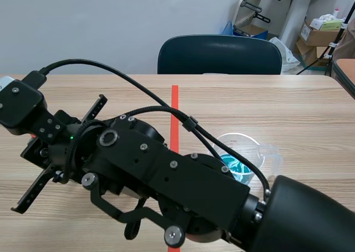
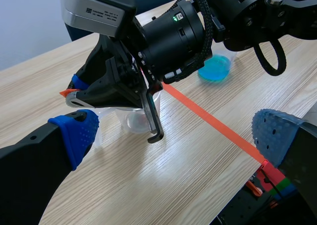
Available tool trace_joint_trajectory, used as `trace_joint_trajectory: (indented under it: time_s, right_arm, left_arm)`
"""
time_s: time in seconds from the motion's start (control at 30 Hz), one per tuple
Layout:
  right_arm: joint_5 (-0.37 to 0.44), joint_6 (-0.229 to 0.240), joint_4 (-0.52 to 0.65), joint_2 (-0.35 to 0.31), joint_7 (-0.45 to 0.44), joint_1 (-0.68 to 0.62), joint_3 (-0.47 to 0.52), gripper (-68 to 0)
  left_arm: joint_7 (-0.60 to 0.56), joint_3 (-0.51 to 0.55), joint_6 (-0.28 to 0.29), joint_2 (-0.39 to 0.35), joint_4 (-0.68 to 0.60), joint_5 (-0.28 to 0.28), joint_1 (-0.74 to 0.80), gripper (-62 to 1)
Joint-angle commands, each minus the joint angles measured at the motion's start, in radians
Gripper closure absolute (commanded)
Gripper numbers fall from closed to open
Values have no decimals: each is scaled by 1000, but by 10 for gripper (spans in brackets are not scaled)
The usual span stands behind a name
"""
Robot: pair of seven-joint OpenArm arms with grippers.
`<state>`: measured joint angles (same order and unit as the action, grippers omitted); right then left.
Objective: Do the redox reaction experiment
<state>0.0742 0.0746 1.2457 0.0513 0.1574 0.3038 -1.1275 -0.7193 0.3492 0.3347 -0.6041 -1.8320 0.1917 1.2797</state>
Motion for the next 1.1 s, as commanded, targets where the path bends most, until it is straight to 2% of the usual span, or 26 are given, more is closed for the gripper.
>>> trace_joint_trajectory:
  time_s: [0.0,0.4,0.5,0.77,0.87,1.0,1.07]
  right_arm:
    - [-4,-4,38,-35,8,6,8,-4]
    - [2,6,389,-244,2,-46,64,-4]
    - [9,37,455,-277,2,-46,75,-4]
    - [129,137,564,-298,50,-42,127,-4]
    - [175,144,582,-297,64,-31,144,-4]
    - [238,192,588,-294,74,-3,155,-4]
    - [261,193,588,-294,77,13,155,-4]
  left_arm:
    - [-17,-5,1,8,-5,6,-3,-623]
    - [-17,-5,1,8,-5,6,-3,-623]
    - [-17,-5,1,8,-5,6,-3,-623]
    - [-13,-5,1,8,-5,6,-3,-623]
    - [-13,-5,1,8,-5,6,-3,-623]
    - [-13,-5,1,8,-5,6,-3,-623]
    - [-13,-5,1,8,-5,6,-3,-623]
